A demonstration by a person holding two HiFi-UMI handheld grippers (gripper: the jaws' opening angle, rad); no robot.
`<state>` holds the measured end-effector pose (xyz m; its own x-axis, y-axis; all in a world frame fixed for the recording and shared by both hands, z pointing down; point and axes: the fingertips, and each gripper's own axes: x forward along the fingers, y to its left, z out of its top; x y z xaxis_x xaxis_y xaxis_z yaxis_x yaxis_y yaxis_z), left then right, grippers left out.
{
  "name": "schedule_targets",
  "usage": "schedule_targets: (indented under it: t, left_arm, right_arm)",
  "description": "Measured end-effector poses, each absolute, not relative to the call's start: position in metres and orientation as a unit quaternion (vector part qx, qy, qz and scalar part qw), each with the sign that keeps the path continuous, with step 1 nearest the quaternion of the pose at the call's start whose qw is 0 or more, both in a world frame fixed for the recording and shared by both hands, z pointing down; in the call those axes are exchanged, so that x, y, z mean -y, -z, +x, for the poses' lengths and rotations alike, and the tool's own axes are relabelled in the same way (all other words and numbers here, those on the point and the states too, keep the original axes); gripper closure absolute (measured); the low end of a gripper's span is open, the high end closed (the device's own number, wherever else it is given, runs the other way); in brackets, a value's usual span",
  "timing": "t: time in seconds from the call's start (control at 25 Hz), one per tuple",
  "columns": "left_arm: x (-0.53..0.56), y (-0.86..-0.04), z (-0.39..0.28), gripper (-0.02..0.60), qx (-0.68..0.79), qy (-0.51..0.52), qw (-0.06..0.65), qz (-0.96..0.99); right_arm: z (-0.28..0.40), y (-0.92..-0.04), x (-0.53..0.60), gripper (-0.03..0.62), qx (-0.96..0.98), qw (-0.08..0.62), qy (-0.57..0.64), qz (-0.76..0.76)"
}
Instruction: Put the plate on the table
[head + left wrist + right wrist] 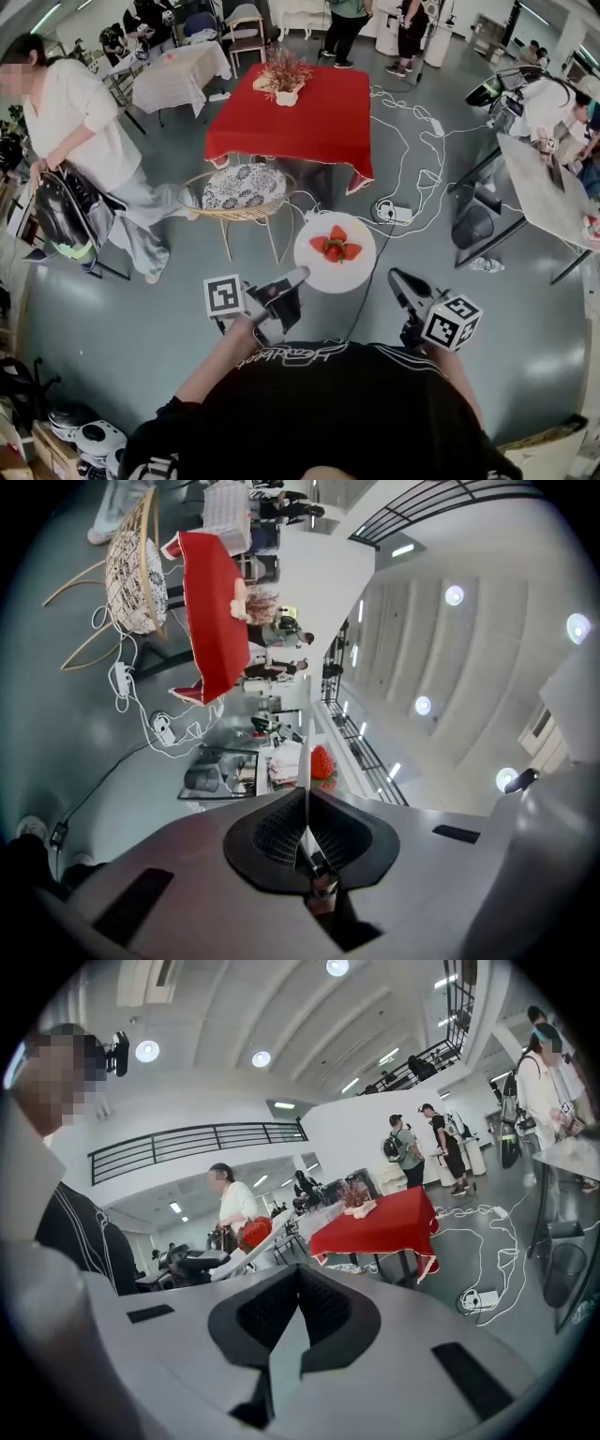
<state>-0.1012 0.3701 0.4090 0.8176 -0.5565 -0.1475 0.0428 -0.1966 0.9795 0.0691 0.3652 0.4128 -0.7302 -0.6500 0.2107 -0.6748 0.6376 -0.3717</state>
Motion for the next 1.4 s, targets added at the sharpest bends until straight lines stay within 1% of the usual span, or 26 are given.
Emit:
schedule_targets:
  t: [0.12,0.28,0.64,0.8,1.04,1.4]
  left_arm:
    - [-0.371,-0.407,-0.104,0.565,0.169,0.243,0.612,0.733]
    - [-0.371,-0.41,-0.099,0.565,0.162,0.243,0.614,0.734]
    - [-0.345,-0.404,-0.098,0.565,0.164,0.263,0.617,0.723]
    - [-0.324,-0.402,-0.107,0.565,0.18,0.272,0.608,0.724]
    - [-0.279,-0.413,-0.114,0.565,0.209,0.282,0.613,0.708]
    - [-0.16,-0.421,-0.096,0.565,0.23,0.284,0.62,0.694]
  right_arm:
    - [0.063,-0.407,-0.372,0.586,0.906,0.023,-0.215,0.365]
    - [0.075,-0.411,-0.375,0.586,0.898,0.0,-0.243,0.367]
    - [0.084,-0.405,-0.348,0.586,0.898,-0.013,-0.251,0.361]
    - [0.076,-0.406,-0.318,0.586,0.905,-0.009,-0.252,0.343]
    - [0.062,-0.413,-0.26,0.586,0.91,-0.003,-0.266,0.317]
    - [0.089,-0.425,-0.139,0.586,0.904,-0.002,-0.297,0.307]
